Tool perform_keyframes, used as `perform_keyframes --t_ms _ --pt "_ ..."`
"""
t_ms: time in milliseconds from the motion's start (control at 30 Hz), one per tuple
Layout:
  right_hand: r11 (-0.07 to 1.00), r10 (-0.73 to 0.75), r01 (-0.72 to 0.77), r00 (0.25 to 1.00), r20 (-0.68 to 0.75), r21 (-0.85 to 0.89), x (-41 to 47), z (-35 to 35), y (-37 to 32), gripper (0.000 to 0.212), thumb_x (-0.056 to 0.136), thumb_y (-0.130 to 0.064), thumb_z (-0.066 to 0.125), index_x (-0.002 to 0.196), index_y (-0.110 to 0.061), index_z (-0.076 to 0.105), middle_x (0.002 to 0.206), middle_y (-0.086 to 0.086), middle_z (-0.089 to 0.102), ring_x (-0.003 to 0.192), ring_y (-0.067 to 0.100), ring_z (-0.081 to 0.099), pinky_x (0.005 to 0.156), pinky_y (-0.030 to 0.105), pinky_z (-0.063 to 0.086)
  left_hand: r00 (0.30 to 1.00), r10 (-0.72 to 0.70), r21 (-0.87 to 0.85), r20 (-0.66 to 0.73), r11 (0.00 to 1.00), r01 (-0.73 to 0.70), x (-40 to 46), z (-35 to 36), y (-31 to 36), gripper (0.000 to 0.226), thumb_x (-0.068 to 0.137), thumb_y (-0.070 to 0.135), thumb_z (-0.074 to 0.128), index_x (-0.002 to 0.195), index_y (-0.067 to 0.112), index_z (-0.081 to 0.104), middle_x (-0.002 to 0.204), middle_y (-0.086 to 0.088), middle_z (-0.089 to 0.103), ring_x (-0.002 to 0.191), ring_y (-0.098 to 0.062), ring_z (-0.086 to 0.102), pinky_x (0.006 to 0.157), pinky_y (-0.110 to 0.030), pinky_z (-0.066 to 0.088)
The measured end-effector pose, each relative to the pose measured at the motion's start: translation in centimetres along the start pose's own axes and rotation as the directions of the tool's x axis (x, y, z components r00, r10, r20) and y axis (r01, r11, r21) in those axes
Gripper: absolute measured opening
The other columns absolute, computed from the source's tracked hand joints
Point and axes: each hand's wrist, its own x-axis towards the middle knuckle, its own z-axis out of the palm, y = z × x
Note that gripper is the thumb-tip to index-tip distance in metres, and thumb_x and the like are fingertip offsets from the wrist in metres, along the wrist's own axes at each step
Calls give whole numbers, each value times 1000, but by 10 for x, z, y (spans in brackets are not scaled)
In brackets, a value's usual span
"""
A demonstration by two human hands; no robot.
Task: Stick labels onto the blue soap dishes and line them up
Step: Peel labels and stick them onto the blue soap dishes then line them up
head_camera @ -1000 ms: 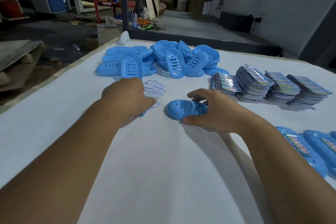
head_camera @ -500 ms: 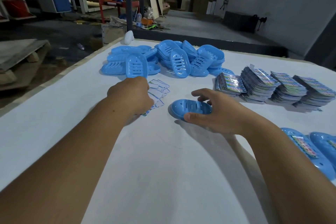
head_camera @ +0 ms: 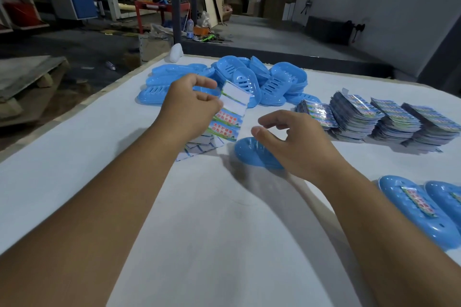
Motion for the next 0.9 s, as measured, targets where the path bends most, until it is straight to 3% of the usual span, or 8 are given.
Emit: perform_keyframes --t_ms 100,167,300,400,533,900 --pt "994 51 -51 999 1 101 2 3 -3 24 92 -51 66 94 -30 77 96 -20 73 93 -2 61 73 23 43 991 -93 -229 95 967 113 -4 11 2 26 88 9 77 102 26 64 92 -1 76 76 -11 76 66 -24 61" --pt "986 68 -68 998 10 153 4 2 -3 23 94 -45 66 82 -29 76 86 -15 72 79 2 60 69 27 43 982 -121 -299 143 941 160 -6 17 1 27 88 6 77 105 23 64 94 -4 76 75 -11 77 62 -20 59" --pt "982 77 -74 997 -10 172 8 0 -1 30 100 -32 62 71 -24 68 60 -22 64 61 -5 56 59 18 39 971 -158 -323 179 923 210 -6 21 -1 26 87 9 78 104 24 66 91 -5 78 77 -11 76 63 -21 58" --pt "970 129 -122 991 -19 210 10 -1 1 32 102 -29 58 74 -18 66 48 -25 55 46 -6 49 54 23 34 970 -137 -261 200 947 187 -7 21 -2 27 88 8 75 105 25 65 90 -4 78 77 -10 76 66 -24 60" --pt "958 161 -151 987 -22 243 10 -1 1 33 103 -31 57 76 -14 66 49 -18 56 45 -1 46 57 27 36 972 -95 -170 215 976 133 -10 21 -1 26 89 14 75 106 29 64 90 3 78 76 -5 76 57 -18 53" --pt "962 199 -189 980 -29 198 8 -4 0 35 103 -36 55 81 -14 71 68 -8 69 53 3 53 57 26 39 970 -53 -145 238 985 89 -15 20 4 26 89 14 74 108 30 64 88 1 78 78 -6 75 62 -20 55"
